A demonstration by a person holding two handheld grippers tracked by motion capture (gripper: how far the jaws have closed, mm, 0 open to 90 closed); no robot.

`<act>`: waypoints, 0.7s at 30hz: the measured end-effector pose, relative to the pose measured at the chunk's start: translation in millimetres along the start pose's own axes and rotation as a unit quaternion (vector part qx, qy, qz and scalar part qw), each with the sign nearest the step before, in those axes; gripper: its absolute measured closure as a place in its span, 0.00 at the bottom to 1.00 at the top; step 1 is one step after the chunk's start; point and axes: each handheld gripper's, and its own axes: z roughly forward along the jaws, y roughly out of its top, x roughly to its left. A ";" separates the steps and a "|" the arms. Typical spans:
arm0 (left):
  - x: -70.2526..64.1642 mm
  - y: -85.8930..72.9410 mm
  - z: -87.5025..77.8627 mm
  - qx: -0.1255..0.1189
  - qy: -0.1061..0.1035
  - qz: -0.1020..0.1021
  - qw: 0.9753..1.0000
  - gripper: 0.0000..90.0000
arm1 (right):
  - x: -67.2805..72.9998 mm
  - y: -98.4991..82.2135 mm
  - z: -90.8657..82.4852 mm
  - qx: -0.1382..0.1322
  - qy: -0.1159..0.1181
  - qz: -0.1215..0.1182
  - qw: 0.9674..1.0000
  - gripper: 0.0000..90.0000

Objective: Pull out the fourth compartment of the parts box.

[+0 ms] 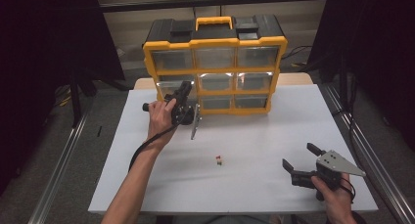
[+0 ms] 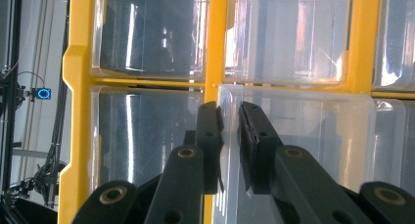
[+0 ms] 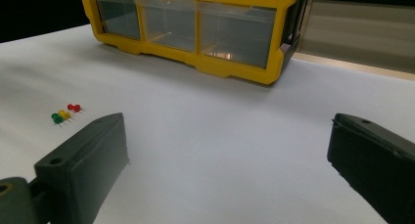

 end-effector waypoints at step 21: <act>-1.6 2.9 -12.6 -0.012 0.008 -0.002 1.000 0.89 | 0.4 0.0 0.1 0.001 0.000 0.000 1.000 0.02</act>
